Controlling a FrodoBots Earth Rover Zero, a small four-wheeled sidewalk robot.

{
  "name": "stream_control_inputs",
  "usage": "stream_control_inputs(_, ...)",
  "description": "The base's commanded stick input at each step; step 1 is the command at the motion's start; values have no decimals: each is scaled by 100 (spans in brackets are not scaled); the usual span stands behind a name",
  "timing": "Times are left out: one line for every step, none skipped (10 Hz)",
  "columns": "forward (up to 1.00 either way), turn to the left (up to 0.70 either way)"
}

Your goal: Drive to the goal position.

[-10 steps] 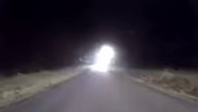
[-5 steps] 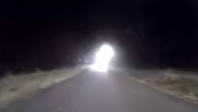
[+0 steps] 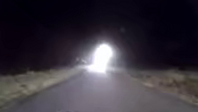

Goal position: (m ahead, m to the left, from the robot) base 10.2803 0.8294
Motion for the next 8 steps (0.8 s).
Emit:
stream_control_inputs(95,4)
stream_control_inputs(95,4)
stream_control_inputs(95,4)
stream_control_inputs(95,9)
stream_control_inputs(95,11)
stream_control_inputs(95,10)
stream_control_inputs(95,5)
stream_control_inputs(94,5)
